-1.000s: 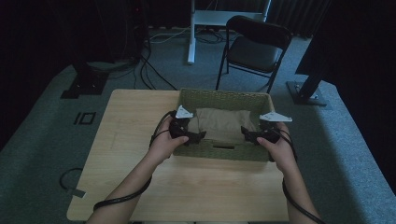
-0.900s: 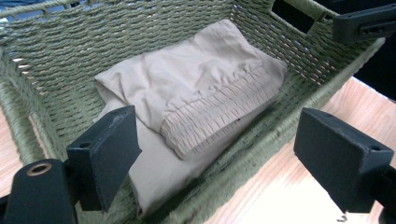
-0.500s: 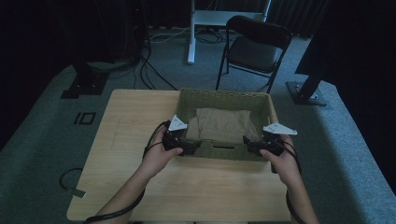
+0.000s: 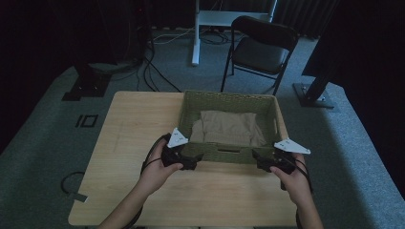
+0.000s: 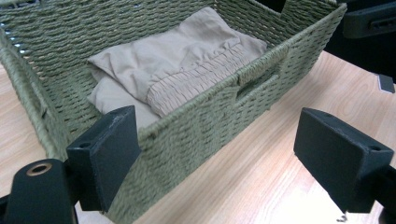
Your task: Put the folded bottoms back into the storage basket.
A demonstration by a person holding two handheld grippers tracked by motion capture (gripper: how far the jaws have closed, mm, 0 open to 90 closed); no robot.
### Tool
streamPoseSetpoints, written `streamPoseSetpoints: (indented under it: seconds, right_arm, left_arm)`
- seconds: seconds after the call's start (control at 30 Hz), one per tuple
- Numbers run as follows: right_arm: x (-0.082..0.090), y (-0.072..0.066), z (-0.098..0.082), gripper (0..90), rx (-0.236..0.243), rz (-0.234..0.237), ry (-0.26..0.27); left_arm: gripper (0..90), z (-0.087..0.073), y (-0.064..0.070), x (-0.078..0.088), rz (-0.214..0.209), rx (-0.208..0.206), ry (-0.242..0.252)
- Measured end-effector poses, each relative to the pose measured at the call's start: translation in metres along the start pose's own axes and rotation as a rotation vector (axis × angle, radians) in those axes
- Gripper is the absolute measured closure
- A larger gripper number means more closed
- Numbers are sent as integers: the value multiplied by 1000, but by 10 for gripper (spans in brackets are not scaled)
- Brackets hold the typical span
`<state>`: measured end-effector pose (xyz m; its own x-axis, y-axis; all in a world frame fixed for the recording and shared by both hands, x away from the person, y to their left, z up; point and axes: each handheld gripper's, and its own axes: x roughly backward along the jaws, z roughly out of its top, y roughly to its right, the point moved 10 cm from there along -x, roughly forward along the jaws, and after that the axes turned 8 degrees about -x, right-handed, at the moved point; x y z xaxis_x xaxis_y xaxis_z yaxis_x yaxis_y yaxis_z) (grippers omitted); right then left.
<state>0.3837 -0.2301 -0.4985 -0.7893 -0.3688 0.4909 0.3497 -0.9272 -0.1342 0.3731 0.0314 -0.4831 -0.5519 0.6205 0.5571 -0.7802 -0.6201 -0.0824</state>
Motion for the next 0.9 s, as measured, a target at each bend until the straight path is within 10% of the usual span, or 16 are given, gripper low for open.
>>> streamPoseSetpoints:
  seconds: [0.9]
  right_arm:
    - [-9,28,-92,130,-49,-82,-124]
  left_arm:
    - [151,-95,7,-16,39,69,-104]
